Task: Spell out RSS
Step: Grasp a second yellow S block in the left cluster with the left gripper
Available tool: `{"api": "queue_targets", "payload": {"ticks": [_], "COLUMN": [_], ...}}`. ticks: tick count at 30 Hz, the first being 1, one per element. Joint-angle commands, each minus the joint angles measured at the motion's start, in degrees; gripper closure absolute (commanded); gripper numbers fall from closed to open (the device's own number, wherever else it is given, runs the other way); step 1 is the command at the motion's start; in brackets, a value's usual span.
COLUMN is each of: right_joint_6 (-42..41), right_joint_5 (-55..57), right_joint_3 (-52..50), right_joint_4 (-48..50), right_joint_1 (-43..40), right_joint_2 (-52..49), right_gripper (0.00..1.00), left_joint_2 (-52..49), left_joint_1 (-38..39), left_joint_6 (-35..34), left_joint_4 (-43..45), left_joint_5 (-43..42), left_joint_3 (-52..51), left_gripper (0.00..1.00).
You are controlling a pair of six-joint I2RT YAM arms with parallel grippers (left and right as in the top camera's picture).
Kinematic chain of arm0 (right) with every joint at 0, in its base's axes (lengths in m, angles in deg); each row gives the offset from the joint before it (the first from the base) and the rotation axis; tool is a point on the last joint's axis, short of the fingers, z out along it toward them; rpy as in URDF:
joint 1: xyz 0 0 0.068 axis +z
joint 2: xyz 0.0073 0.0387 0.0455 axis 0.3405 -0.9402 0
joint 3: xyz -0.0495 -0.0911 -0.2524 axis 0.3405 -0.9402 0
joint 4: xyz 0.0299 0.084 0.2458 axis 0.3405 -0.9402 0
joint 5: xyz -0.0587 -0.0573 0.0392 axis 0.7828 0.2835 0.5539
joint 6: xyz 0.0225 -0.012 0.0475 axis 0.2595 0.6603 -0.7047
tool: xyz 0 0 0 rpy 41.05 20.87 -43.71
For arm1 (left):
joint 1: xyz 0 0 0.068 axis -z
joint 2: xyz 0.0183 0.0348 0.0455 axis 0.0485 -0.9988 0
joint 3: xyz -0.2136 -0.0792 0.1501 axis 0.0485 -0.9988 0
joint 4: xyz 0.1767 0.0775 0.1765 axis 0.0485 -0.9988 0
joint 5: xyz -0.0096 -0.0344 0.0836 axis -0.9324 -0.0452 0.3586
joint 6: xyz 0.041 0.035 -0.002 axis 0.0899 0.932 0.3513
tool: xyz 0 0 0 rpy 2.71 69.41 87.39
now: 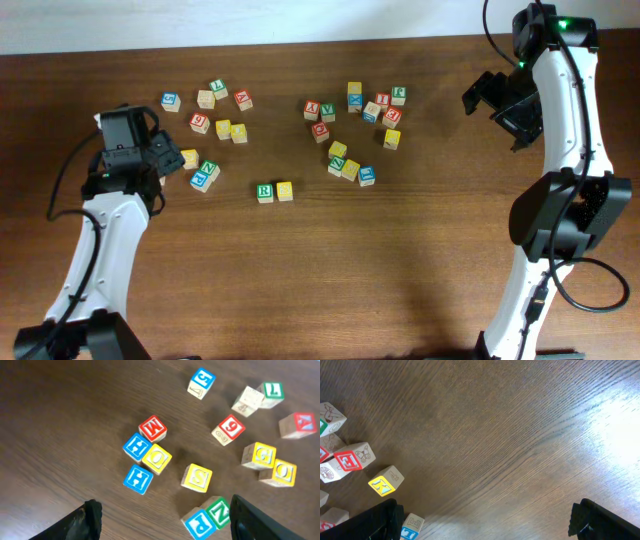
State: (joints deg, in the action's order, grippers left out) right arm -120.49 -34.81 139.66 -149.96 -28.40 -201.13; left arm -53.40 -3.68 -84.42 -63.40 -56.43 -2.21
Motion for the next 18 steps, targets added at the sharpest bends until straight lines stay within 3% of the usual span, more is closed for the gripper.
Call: {"api": "queue_targets", "payload": {"ticks": [1,5,11,18], "right_joint_6": [-0.24,-0.24,-0.24,-0.24], "right_joint_5": [0.31,0.31,0.31,0.31], "right_joint_3": [0.81,0.81,0.81,0.81], "right_joint_4": [0.00,0.00,0.00,0.00], "right_joint_1": [-0.20,-0.20,-0.20,-0.20], "right_joint_2": [1.40,1.40,1.40,1.40], "right_gripper": [0.02,0.02,0.02,0.02], "left_joint_2": [-3.08,-4.90,-8.90,-12.96], "left_joint_1": [0.07,0.07,0.07,0.09], "left_joint_6": [13.07,18.38,19.43,19.45], "left_joint_4": [0.70,3.91,8.26,10.14], "left_joint_5": [-4.04,-12.41,-12.85,-17.22], "left_joint_3": [0.04,0.04,0.04,0.04], "left_gripper": [0.26,0.25,0.28,0.46]}}
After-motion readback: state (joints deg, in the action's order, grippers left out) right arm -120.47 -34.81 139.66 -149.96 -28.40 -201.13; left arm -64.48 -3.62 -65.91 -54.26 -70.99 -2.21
